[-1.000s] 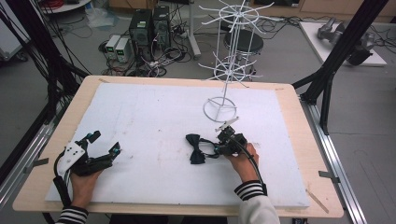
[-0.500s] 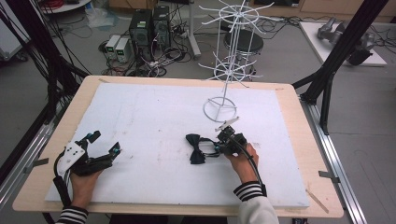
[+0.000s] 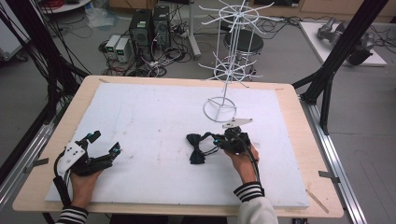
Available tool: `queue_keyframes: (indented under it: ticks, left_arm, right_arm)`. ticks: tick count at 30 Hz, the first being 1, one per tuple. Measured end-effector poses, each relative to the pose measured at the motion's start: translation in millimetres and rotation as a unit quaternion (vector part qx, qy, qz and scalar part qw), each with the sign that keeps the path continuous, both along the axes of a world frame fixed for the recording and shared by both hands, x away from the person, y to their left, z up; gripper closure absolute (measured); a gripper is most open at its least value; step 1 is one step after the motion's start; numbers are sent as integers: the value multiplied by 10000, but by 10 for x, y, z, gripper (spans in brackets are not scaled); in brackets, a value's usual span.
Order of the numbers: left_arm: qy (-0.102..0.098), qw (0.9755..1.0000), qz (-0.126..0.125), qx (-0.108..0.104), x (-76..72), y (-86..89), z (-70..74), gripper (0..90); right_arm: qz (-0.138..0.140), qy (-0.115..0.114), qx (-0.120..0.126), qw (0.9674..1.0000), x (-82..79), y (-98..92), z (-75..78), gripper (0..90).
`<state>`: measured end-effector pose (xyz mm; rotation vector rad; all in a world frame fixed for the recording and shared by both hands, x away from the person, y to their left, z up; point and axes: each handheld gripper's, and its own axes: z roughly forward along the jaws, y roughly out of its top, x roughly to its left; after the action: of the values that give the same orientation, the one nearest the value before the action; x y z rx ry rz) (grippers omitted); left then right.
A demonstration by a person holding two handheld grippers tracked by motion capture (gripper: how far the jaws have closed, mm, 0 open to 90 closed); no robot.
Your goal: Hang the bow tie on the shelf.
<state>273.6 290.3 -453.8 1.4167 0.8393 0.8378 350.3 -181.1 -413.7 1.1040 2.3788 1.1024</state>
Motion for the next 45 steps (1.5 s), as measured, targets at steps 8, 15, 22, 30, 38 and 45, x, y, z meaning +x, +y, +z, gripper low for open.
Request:
queue_keyframes:
  ticks: [8, 15, 22, 30, 38, 45]
  left_arm:
    - [-1, 10000, 5, 3, 0, -1, 0, 134]
    - [1, 10000, 4, 3, 0, 0, 0, 134]
    - [3, 10000, 6, 6, 0, 0, 0, 134]
    - [2, 10000, 9, 6, 0, -1, 0, 134]
    - [8, 10000, 7, 8, 0, 0, 1, 134]
    - [2, 10000, 9, 1, 0, 0, 0, 134]
  right_arm:
    - [28, -597, 342, 9976, -47, -17, 105, 820]
    - [111, -1471, 1117, 9827, -139, -41, 259, 820]
    - [61, -1852, 1367, 9731, -184, -91, 326, 820]
    - [21, -1984, 1457, 9692, -210, -118, 358, 820]
    - [-73, -2186, 1617, 9623, -230, -150, 447, 820]
    - [-151, -2353, 1791, 9552, -207, -179, 586, 820]
